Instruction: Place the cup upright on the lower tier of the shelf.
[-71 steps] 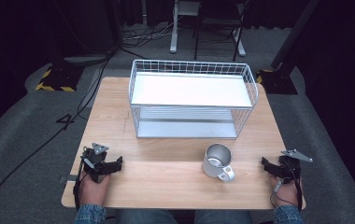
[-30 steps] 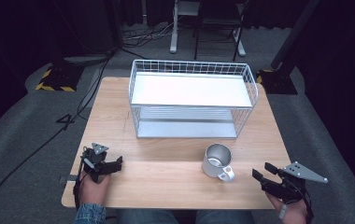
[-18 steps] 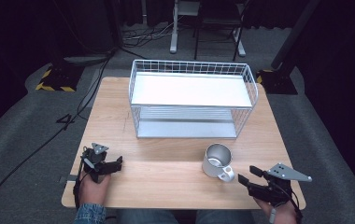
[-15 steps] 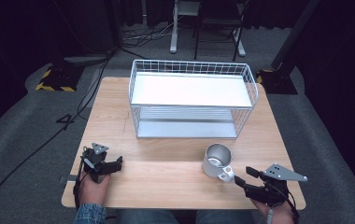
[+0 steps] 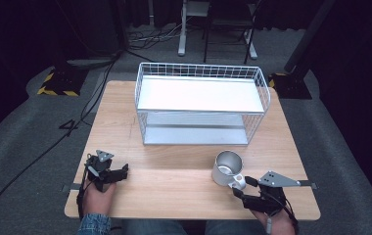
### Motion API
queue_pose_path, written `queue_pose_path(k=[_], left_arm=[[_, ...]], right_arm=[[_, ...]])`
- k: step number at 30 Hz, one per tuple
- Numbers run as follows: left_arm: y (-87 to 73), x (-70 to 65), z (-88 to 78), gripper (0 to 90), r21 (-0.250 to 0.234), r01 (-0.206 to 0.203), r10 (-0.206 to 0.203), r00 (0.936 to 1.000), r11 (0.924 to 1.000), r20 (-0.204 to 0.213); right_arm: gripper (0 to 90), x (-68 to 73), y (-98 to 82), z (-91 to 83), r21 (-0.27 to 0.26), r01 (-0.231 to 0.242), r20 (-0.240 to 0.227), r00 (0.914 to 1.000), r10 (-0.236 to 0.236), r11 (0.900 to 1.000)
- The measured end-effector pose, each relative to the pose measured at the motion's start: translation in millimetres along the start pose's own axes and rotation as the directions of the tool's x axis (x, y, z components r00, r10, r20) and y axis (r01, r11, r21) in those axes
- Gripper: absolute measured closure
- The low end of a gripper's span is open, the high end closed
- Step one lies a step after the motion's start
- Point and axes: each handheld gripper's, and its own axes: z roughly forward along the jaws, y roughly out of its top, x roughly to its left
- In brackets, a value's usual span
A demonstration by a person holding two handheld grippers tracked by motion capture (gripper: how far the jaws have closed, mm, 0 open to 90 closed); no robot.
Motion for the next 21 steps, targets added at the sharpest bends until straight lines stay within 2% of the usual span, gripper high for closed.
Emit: queue_pose_path(k=[5, 10, 18, 21], left_arm=[[0.0, 0.0, 0.0, 11.2, 0.000, -0.001, 0.001, 1.0000, 1.0000, 0.000], [0.0, 0.0, 0.0, 11.2, 0.000, 0.000, 0.000, 1.0000, 1.0000, 0.000], [0.0, -0.2, 0.1, 11.2, -0.002, 0.003, -0.003, 1.0000, 1.0000, 0.000], [0.0, 0.0, 0.0, 11.2, 0.000, 0.000, 0.000, 1.0000, 1.0000, 0.000]], right_arm=[[42.9, -2.7, 1.2, 14.2, 0.042, 0.004, 0.037, 0.9993, -0.005, 0.999], [53.4, -2.7, 1.7, 18.7, 0.056, 0.016, 0.083, 0.9963, -0.021, 0.998], [68.8, -0.2, 3.0, 17.2, 0.062, 0.035, 0.094, 0.9948, -0.041, 0.997], [70.3, 0.7, 3.0, 17.1, 0.064, 0.039, 0.103, 0.9936, -0.046, 0.997]])
